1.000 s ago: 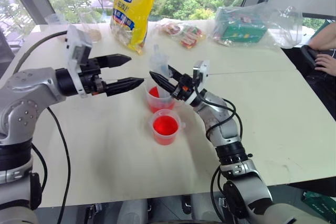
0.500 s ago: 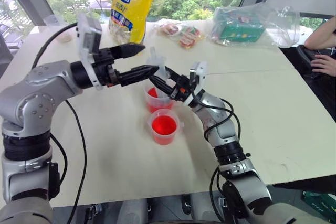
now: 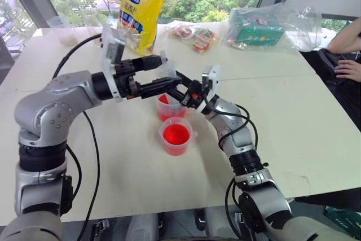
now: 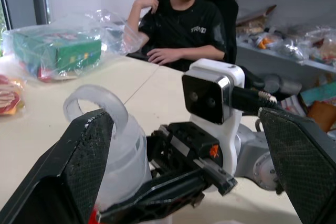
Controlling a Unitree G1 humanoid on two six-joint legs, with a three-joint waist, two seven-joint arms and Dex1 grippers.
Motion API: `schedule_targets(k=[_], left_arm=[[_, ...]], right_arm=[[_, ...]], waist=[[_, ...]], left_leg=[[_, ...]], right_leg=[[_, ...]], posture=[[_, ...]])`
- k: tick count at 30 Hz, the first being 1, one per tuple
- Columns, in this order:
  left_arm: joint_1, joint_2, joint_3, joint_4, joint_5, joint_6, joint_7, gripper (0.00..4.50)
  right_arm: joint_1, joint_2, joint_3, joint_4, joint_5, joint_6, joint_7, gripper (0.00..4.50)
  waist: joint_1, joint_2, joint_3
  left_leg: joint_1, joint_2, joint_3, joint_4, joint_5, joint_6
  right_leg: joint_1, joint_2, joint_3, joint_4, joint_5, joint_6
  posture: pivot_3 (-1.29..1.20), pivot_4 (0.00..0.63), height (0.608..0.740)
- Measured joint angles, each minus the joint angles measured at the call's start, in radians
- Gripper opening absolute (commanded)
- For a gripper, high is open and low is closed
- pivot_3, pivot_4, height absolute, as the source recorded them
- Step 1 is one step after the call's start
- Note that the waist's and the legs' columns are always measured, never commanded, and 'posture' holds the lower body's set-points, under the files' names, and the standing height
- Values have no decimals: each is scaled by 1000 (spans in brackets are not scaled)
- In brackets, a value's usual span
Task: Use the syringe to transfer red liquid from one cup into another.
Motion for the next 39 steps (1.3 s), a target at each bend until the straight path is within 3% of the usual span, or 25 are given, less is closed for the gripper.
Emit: schedule_targets(k=[7,8,39], left_arm=[[-14,-35,1,73,59,-46,11,201],[-15,-35,1,77,59,-47,10,37],[-68,-37,2,130,105,-55,1,37]], right_arm=[[1,-10,0,-5,2,24,27,1443],[1,-11,0,-8,2,29,32,1443],[-42,-31,0,17,28,96,53,1443]], waist=[[-1,0,0],[-1,0,0],[0,0,0]], left_leg=[[2,0,0,0,0,0],[2,0,0,0,0,0],[2,0,0,0,0,0]], right_leg=[[2,0,0,0,0,0],[2,0,0,0,0,0],[2,0,0,0,0,0]], posture=[[0,150,740],[0,150,740],[0,150,740]])
